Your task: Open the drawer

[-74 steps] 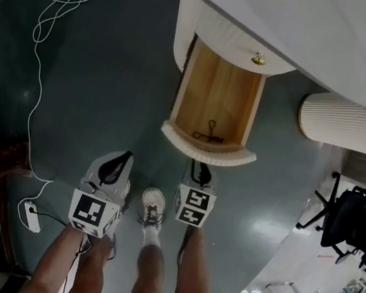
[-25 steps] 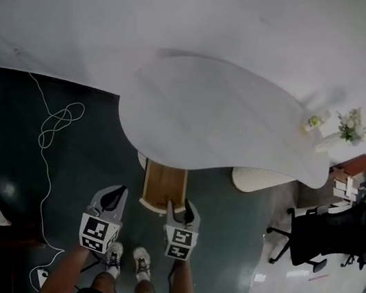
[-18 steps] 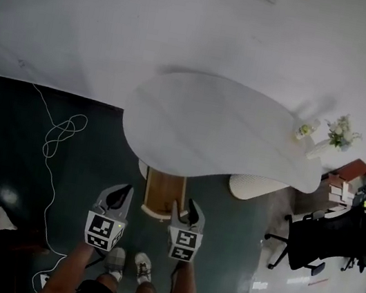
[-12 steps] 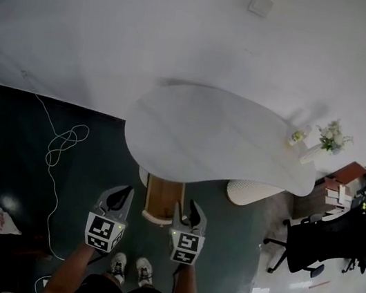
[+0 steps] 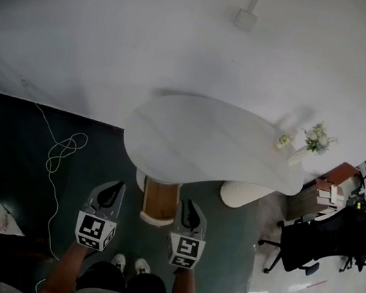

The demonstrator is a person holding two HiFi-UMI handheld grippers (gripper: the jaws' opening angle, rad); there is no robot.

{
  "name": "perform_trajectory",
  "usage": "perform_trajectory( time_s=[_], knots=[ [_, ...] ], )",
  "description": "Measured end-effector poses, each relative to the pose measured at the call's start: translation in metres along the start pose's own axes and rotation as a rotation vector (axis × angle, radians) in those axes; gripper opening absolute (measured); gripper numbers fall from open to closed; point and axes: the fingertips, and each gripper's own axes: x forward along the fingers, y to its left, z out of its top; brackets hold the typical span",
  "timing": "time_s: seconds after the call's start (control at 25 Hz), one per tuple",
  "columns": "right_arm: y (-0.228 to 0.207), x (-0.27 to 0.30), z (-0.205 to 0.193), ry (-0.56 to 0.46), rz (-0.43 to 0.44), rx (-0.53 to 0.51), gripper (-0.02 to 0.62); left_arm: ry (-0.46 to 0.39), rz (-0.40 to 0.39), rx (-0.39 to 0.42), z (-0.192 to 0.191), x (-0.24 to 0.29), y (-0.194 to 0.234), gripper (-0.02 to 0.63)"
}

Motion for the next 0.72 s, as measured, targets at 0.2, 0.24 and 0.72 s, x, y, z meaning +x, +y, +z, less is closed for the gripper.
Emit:
perform_trajectory(
  time_s=[0.2,0.24,0.72],
  knots=[
    [0.002,-0.025,0.020,-0.036,-0.003,-0.008,0.064,-0.024,0.015,0.014,0.020,-0.021,0.005,0.009],
    [0.002,-0.029,0.022,-0.043,-0.006,-0.009,0.059,-0.024,0.021,0.017,0.022,-0.024,0.007,0.009],
    [0.003,-0.050,0.033,-0.078,0.000,-0.028,0.011,-0.043,0.066,0.006,0.036,-0.050,0.014,0.009]
  ],
)
